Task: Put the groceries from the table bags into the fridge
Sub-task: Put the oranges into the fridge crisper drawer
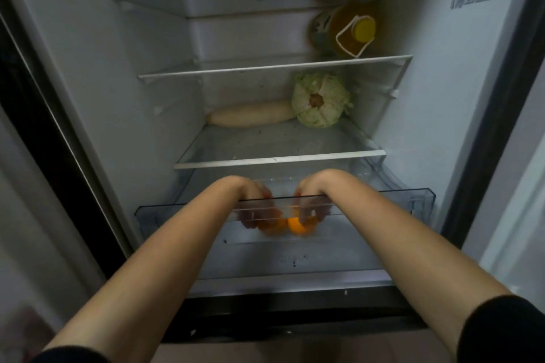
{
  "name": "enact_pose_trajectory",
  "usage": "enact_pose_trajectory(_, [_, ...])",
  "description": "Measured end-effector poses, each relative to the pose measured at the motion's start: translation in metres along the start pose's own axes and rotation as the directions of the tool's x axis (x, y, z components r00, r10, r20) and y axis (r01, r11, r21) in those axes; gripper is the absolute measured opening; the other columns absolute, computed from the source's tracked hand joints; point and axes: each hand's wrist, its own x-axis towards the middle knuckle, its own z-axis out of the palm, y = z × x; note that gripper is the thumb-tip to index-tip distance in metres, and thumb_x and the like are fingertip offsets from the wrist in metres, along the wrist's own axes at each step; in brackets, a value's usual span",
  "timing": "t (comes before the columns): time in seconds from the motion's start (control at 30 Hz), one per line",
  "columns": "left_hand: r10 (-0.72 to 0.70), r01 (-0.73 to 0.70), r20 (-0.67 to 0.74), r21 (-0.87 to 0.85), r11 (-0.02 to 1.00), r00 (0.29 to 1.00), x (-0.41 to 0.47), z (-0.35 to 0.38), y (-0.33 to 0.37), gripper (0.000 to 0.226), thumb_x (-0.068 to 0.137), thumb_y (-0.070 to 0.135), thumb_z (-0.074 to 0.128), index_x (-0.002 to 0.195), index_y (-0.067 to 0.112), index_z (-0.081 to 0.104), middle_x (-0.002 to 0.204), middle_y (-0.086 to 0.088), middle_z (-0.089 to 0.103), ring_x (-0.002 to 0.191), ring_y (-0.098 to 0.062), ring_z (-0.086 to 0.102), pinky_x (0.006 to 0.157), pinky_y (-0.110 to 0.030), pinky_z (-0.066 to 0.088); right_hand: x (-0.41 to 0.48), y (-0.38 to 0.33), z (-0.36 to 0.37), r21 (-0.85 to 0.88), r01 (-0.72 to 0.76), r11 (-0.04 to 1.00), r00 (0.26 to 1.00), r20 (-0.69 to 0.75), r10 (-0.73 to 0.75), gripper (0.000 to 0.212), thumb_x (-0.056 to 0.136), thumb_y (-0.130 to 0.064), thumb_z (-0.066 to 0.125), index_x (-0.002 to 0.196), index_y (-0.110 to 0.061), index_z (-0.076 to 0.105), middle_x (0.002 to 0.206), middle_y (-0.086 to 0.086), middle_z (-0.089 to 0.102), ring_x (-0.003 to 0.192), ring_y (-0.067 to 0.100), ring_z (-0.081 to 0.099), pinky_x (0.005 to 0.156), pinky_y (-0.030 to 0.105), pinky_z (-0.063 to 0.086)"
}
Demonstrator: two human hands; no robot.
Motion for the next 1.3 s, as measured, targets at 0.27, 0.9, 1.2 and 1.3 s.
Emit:
enact_pose_trajectory(0.27, [0.107,-0.036,-0.484,0.153,0.988,0.868,-0.018,-0.007,-0.013,0.042,0.094,0.030,0.060,0.133,0.013,0.059,0.134,-0.011,0.060,0.120,-0.028,0.057,0.100,-0.038,0.048,-0.014,0.003,0.004,0.215,0.085,0.973,0.980,-0.194,-0.043,0.039,0.094,-0.020,0.066,0.130,-0.004,0.063,0.116,0.024,0.069,0.071,0.031,0.064,0.065,0.040,0.057])
enact_pose_trajectory(0.9, [0.199,-0.175,-0.977,0.184,0.967,0.072,-0.122,0.190,-0.082,0.060,0.098,0.042,0.048,0.149,0.011,0.042,0.161,-0.018,0.022,0.149,-0.037,0.020,0.112,-0.062,0.027,-0.098,0.002,0.207,-0.122,0.024,0.992,0.044,-0.991,-0.123,0.078,0.097,-0.057,0.039,0.160,-0.015,0.021,0.167,0.021,-0.003,0.155,0.036,0.000,0.122,0.057,0.012])
enact_pose_trajectory(1.2, [0.049,0.074,-0.998,0.047,0.996,-0.029,-0.209,0.314,-0.122,0.064,0.097,0.045,0.045,0.153,0.016,0.035,0.164,-0.014,0.015,0.152,-0.030,0.010,0.118,-0.057,0.019,-0.113,-0.049,0.284,-0.231,0.329,0.916,0.048,-0.964,-0.260,0.084,0.094,-0.058,0.046,0.161,-0.016,0.015,0.166,0.022,-0.006,0.154,0.037,0.000,0.123,0.058,0.010])
enact_pose_trajectory(1.3, [-0.005,0.182,-1.000,-0.008,0.983,-0.018,-0.245,0.372,-0.149,0.063,0.098,0.047,0.041,0.152,0.016,0.035,0.164,-0.015,0.016,0.152,-0.032,0.010,0.119,-0.056,0.016,-0.115,-0.084,0.325,-0.296,0.432,0.852,0.034,-0.939,-0.343,0.083,0.094,-0.055,0.050,0.159,-0.014,0.018,0.165,0.026,-0.001,0.154,0.040,0.004,0.123,0.058,0.009])
